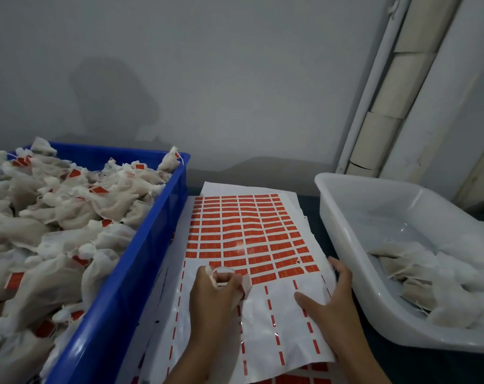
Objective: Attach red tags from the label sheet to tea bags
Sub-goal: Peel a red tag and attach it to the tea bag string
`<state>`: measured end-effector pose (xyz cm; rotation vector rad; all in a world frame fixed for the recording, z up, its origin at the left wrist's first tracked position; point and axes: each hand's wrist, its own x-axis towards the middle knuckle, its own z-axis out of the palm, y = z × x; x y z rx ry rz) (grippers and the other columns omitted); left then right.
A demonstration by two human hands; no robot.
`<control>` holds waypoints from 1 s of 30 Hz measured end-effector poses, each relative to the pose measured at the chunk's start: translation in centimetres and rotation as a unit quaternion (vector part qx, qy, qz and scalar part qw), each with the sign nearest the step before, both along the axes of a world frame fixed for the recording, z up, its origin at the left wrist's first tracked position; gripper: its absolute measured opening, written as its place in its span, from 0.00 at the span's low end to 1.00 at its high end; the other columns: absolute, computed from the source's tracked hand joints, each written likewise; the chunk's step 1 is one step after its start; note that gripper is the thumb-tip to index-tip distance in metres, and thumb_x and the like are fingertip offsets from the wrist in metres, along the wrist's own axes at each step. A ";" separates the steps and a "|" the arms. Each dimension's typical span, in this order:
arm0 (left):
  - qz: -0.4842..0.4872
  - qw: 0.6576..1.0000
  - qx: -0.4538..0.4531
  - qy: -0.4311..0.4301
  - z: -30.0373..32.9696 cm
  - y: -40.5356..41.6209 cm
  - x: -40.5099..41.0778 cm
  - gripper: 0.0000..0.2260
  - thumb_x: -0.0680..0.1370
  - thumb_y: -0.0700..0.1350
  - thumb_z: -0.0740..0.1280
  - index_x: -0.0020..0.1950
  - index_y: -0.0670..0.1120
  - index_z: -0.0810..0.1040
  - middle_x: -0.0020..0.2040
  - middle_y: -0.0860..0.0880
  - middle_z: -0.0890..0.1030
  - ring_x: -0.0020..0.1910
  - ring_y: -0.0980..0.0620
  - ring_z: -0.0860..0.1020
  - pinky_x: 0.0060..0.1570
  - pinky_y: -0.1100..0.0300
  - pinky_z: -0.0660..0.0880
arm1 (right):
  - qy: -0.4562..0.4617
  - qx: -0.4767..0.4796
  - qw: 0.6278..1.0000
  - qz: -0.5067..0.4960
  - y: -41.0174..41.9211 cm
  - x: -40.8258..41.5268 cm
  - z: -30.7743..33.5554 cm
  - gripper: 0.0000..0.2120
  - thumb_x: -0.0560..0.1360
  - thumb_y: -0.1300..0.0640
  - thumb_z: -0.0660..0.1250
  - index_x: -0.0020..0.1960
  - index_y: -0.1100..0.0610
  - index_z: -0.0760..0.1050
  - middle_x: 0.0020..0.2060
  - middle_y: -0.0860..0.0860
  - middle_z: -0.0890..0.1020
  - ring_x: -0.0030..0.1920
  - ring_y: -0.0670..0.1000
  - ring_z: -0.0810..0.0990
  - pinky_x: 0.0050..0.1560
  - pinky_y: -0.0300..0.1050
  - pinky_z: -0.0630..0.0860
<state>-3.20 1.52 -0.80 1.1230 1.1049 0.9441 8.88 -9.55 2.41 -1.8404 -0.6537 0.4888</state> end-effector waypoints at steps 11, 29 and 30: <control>0.049 0.992 0.008 0.117 1.0 0.6 -0.3 0.17 0.72 0.54 0.69 0.57 0.56 0.67 0.54 0.55 0.74 0.49 0.51 0.76 0.50 0.52 0.75 | -0.221 -0.320 0.919 0.066 -1.0 -0.6 0.2 0.28 0.70 0.36 0.63 0.62 0.43 0.55 0.64 0.48 0.61 0.52 0.44 0.74 0.54 0.41 0.76; -0.061 0.982 0.137 0.119 0.5 -0.3 0.0 0.14 0.71 0.50 0.72 0.51 0.47 0.73 0.47 0.49 0.81 0.43 0.49 0.81 0.48 0.51 0.81 | -0.087 -0.030 0.987 0.129 3.6 -3.3 1.6 0.03 0.75 0.57 0.65 0.43 0.52 0.72 0.37 0.50 0.82 0.33 0.45 0.82 0.33 0.31 0.77; -0.063 0.982 0.135 0.114 0.4 -0.4 0.0 0.14 0.71 0.50 0.72 0.51 0.46 0.73 0.46 0.49 0.81 0.43 0.48 0.81 0.48 0.51 0.81 | -0.081 -0.017 0.988 0.132 3.6 -3.3 1.2 0.04 0.75 0.57 0.65 0.41 0.52 0.72 0.35 0.49 0.82 0.33 0.44 0.82 0.32 0.30 0.76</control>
